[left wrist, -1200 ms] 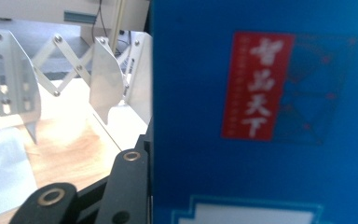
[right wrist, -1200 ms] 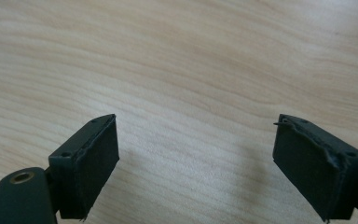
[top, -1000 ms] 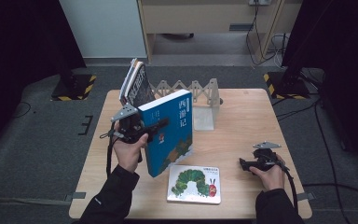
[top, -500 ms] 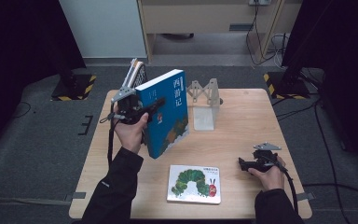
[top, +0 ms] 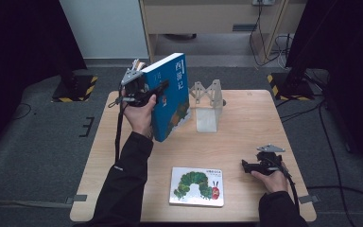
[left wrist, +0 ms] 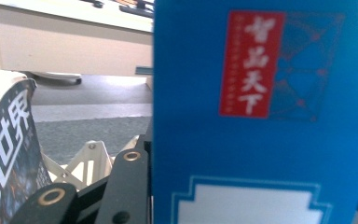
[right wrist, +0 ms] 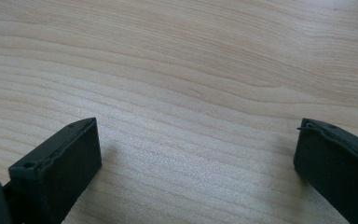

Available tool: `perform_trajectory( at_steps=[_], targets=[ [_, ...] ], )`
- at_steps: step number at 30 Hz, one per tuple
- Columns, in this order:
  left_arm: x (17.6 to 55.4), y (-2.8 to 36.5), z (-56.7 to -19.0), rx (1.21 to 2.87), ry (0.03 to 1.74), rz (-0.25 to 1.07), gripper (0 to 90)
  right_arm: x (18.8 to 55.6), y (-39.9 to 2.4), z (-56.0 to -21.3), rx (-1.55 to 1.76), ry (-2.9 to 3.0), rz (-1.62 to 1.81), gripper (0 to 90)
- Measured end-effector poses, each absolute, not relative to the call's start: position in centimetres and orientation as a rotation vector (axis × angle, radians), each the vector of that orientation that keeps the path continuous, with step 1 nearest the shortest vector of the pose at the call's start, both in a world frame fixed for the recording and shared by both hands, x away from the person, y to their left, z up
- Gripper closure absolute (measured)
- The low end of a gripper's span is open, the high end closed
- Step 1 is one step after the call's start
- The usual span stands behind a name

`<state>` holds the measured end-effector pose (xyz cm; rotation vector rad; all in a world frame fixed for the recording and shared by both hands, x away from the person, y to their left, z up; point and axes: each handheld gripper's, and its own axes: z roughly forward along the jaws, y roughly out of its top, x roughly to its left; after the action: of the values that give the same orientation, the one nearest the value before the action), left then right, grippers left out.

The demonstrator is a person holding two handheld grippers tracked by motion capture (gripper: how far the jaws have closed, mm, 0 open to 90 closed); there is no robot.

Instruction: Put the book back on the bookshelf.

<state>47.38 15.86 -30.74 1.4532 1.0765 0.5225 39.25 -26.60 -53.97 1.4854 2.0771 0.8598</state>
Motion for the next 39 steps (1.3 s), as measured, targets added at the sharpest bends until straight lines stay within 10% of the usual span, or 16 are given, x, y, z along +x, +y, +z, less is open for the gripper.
perform_trajectory(
  at_steps=[39],
  targets=[
    [54.6, 11.0, -36.2, 1.486, 1.165, 0.608, 61.2, 39.2, -26.6, -54.0, 1.487, 2.076, 0.861, 0.8]
  ],
)
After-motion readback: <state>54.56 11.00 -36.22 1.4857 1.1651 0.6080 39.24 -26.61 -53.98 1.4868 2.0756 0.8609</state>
